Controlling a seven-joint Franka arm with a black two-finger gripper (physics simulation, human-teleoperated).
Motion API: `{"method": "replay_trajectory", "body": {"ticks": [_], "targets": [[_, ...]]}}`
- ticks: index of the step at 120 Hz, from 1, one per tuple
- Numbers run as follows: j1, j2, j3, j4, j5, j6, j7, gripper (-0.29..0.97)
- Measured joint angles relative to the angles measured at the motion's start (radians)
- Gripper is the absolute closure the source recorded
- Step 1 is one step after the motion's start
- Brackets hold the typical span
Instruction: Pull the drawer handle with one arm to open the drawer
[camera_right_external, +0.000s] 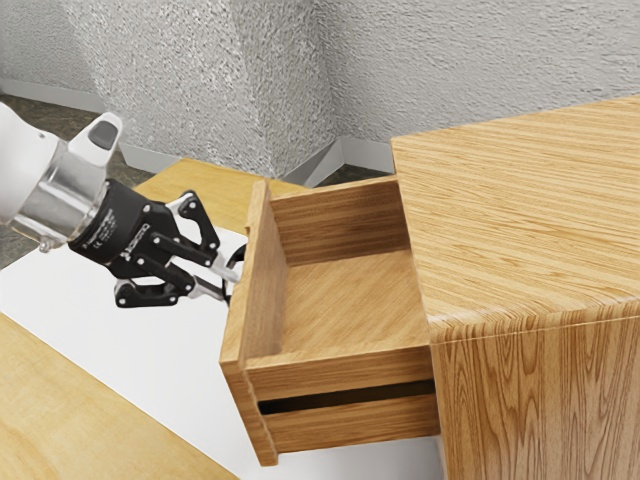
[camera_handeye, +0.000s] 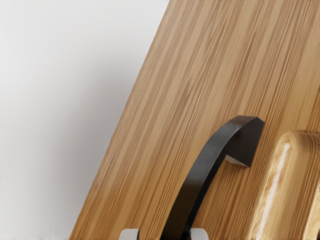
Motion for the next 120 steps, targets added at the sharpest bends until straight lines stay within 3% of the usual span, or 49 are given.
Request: {"method": "replay_trajectory", "body": {"ticks": [120], "targets": [[0.075, -0.088, 0.005, -0.017, 0.015, -0.101, 0.003, 0.65]]}}
